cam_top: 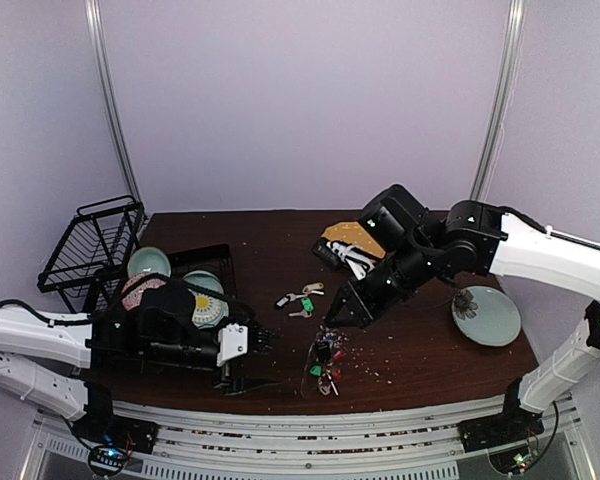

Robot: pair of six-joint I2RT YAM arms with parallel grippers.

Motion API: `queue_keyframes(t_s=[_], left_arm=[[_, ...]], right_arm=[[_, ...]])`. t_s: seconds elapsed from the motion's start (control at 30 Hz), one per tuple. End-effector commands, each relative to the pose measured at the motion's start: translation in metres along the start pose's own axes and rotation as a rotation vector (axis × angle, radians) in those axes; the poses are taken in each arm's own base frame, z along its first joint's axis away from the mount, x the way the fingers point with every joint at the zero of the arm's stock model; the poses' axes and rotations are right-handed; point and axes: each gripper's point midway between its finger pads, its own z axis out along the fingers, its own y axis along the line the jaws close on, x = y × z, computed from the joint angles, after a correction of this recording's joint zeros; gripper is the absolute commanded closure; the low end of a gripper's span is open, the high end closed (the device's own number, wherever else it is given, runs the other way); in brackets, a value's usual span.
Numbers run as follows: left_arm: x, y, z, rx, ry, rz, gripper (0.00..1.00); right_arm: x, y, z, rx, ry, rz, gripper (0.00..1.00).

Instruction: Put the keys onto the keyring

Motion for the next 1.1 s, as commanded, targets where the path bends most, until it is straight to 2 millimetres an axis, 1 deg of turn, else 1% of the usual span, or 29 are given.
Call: queue_keyframes(t_s=[0.0, 0.03, 0.07, 0.13, 0.17, 0.23, 0.37, 0.43, 0.47, 0.53, 0.63, 0.67, 0.7, 0.73, 0.77, 0.87, 0.9, 0.93, 1.0, 1.07], left_arm=[[0.001, -0.005, 0.002, 0.016, -0.037, -0.05, 0.15], [-0.004, -0.001, 0.004, -0.01, -0.069, -0.079, 0.09], [-0.013, 0.001, 0.004, -0.026, -0.119, -0.093, 0.03], [-0.03, -0.008, 0.002, -0.023, -0.223, -0.052, 0.02], [-0.035, -0.01, 0.002, -0.044, -0.256, -0.029, 0.02], [-0.041, -0.005, 0.004, -0.111, -0.29, -0.029, 0.02], [-0.043, 0.008, 0.02, -0.21, -0.286, -0.063, 0.02], [-0.039, 0.015, 0.031, -0.265, -0.259, -0.081, 0.02], [-0.037, 0.021, 0.035, -0.305, -0.241, -0.097, 0.02], [-0.03, 0.039, 0.041, -0.43, -0.187, -0.134, 0.02], [-0.02, 0.062, 0.04, -0.581, -0.141, -0.183, 0.03], [-0.021, 0.064, 0.04, -0.59, -0.149, -0.192, 0.07], [-0.024, 0.062, 0.04, -0.58, -0.163, -0.192, 0.16], [-0.027, 0.058, 0.042, -0.553, -0.177, -0.184, 0.28], [-0.031, 0.056, 0.042, -0.534, -0.191, -0.182, 0.42], [-0.032, 0.056, 0.036, -0.532, -0.2, -0.186, 0.81], [-0.03, 0.057, 0.034, -0.543, -0.19, -0.188, 0.92], [-0.029, 0.059, 0.031, -0.554, -0.181, -0.188, 1.0], [-0.025, 0.062, 0.024, -0.58, -0.146, -0.17, 1.0], [-0.024, 0.071, 0.009, -0.637, -0.11, -0.115, 1.0]], right_arm=[[-0.03, 0.01, -0.031, -0.001, -0.152, 0.002, 1.0], [-0.033, 0.01, -0.032, -0.002, -0.167, 0.012, 1.0], [-0.035, 0.01, -0.033, 0.003, -0.176, 0.018, 1.0], [-0.038, 0.006, -0.035, 0.023, -0.192, 0.038, 1.0], [-0.04, 0.005, -0.035, 0.03, -0.204, 0.048, 1.0], [-0.046, 0.005, -0.039, 0.031, -0.236, 0.072, 1.0], [-0.061, 0.008, -0.048, 0.021, -0.318, 0.107, 1.0], [-0.066, 0.006, -0.051, 0.034, -0.345, 0.112, 1.0], [-0.066, 0.003, -0.05, 0.049, -0.35, 0.119, 1.0], [-0.066, -0.002, -0.05, 0.074, -0.353, 0.122, 1.0], [-0.066, 0.0, -0.048, 0.06, -0.349, 0.119, 1.0], [-0.066, 0.002, -0.048, 0.048, -0.348, 0.118, 1.0], [-0.066, 0.003, -0.048, 0.046, -0.346, 0.117, 1.0], [-0.066, 0.002, -0.049, 0.05, -0.346, 0.114, 1.0], [-0.065, 0.001, -0.049, 0.056, -0.345, 0.112, 1.0], [-0.064, 0.001, -0.05, 0.055, -0.343, 0.11, 1.0], [-0.063, 0.0, -0.05, 0.056, -0.344, 0.111, 1.0], [-0.062, -0.001, -0.051, 0.059, -0.343, 0.111, 1.0], [-0.06, -0.004, -0.05, 0.064, -0.338, 0.11, 1.0], [-0.055, -0.006, -0.05, 0.064, -0.331, 0.096, 1.0]])
